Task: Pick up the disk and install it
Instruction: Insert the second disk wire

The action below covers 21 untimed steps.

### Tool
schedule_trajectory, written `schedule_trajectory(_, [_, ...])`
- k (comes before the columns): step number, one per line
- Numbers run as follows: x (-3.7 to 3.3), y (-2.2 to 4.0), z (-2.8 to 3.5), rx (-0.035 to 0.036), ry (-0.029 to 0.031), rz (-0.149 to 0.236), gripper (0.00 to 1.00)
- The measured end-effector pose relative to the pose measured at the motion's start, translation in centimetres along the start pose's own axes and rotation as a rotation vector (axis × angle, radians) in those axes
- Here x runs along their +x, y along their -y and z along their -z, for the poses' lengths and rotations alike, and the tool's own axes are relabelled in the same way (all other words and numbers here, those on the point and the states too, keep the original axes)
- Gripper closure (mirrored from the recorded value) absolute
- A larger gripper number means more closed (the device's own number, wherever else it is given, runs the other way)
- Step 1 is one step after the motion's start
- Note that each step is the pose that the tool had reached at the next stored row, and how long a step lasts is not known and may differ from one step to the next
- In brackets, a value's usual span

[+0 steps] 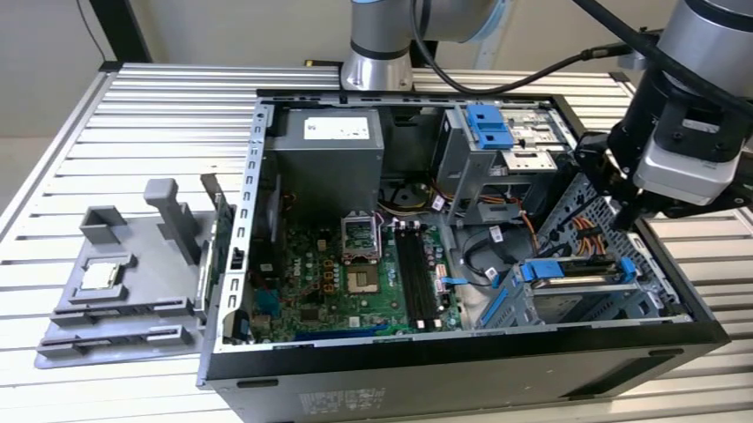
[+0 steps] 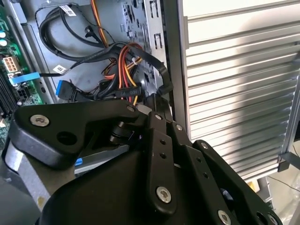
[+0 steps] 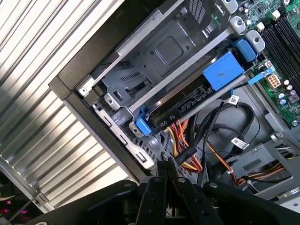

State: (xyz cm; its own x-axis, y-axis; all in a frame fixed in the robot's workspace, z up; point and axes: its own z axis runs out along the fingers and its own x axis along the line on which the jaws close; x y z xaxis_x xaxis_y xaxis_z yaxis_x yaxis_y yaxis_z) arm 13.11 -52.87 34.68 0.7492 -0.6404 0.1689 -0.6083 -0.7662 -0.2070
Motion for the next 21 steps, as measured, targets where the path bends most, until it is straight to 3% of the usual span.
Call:
schedule_trajectory(8, [-0.21, -0.7, 0.38, 0.0006, -0.0002, 0.0, 1.0])
schedule_trajectory(12, [-0.42, -0.88, 0.45, 0.0065, -0.0073, -0.001, 1.0])
schedule_trajectory(14, [-0.47, -0.93, 0.46, 0.007, -0.0079, -0.001, 1.0])
schedule_trajectory(15, [-0.47, -0.92, 0.46, 0.0071, -0.0079, -0.001, 0.0])
schedule_trajectory(18, [-0.49, -0.95, 0.47, 0.0072, -0.0082, -0.001, 0.0])
schedule_trajectory(21, [-0.6, -1.03, 0.49, 0.0026, -0.0178, -0.011, 0.0])
